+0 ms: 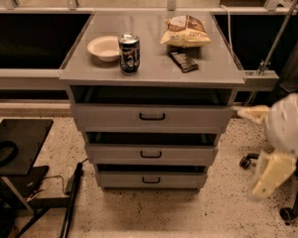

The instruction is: Open bottom drawer

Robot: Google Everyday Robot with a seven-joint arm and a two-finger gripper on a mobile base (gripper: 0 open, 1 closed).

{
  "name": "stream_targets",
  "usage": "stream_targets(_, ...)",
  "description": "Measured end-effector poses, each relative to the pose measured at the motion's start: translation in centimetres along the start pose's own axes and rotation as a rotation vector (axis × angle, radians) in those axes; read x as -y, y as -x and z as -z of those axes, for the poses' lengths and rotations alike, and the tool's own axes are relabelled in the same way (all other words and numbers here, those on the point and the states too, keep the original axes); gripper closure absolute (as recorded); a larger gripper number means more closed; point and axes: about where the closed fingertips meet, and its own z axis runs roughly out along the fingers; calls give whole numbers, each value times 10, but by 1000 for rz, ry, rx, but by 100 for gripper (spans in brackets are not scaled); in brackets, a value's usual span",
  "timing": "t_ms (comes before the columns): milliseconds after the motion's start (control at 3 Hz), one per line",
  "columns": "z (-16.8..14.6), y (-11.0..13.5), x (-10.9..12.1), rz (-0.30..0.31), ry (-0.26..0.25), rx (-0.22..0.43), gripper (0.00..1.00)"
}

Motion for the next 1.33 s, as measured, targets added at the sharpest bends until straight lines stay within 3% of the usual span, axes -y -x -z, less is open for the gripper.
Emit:
stream_targets(333,-85,-43,-40,-75,63,182,0)
stream_targets(667,-175,-86,-86,-113,112,312,0)
stream_targets(1000,-258,-112,-109,-107,142,370,0)
stream_targets(1333,-283,-116,-119,-140,173,404,0)
